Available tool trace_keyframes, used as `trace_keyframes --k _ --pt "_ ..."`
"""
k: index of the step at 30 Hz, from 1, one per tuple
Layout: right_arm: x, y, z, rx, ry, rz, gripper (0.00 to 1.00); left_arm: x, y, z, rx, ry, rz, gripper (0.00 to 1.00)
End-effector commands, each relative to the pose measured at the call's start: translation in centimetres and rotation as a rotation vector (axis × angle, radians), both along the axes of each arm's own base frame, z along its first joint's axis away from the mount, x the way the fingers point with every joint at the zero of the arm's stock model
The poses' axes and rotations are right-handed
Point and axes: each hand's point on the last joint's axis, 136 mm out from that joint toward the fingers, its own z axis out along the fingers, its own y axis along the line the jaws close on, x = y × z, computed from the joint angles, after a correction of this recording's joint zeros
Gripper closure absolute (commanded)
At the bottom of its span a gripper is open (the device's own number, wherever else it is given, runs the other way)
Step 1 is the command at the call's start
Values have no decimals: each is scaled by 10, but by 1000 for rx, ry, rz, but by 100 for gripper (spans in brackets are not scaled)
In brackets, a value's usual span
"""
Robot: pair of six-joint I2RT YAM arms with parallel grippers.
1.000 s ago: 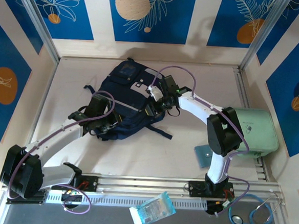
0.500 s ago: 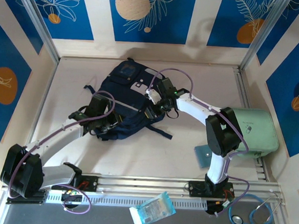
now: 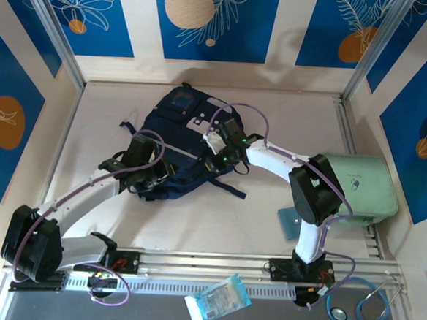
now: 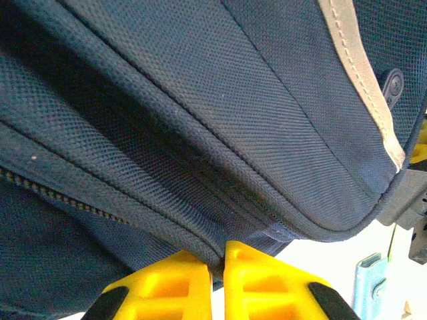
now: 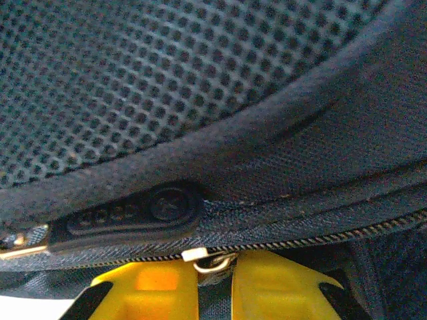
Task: Pack books, pencil case, and school supplies into a backpack
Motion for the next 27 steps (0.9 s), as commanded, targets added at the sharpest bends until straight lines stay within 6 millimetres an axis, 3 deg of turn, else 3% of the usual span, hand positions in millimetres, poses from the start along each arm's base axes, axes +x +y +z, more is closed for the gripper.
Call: trace_keyframes --k 1,7,9,11,15,18,22,27 --pt "2 3 17 19 -75 -5 89 3 -5 9 -13 -15 -21 90" --pt "-27 7 22 15 -61 42 90 4 -4 6 -9 -10 -13 91" --pt "-28 3 19 -11 -65 30 90 5 -3 5 -6 -10 -10 91" --pt "-15 -11 15 -64 -88 -44 90 5 -1 5 0 -9 -5 91" --pt "25 -59 11 -154 -92 -279 89 2 4 4 22 5 -2 92" --pt "41 -79 11 -195 -76 -372 88 0 7 4 28 9 -1 94" --pt "50 -87 7 -254 -69 -416 88 0 6 4 27 12 -2 95" --pt "47 -79 5 -242 -33 -403 86 2 5 5 20 9 -3 95"
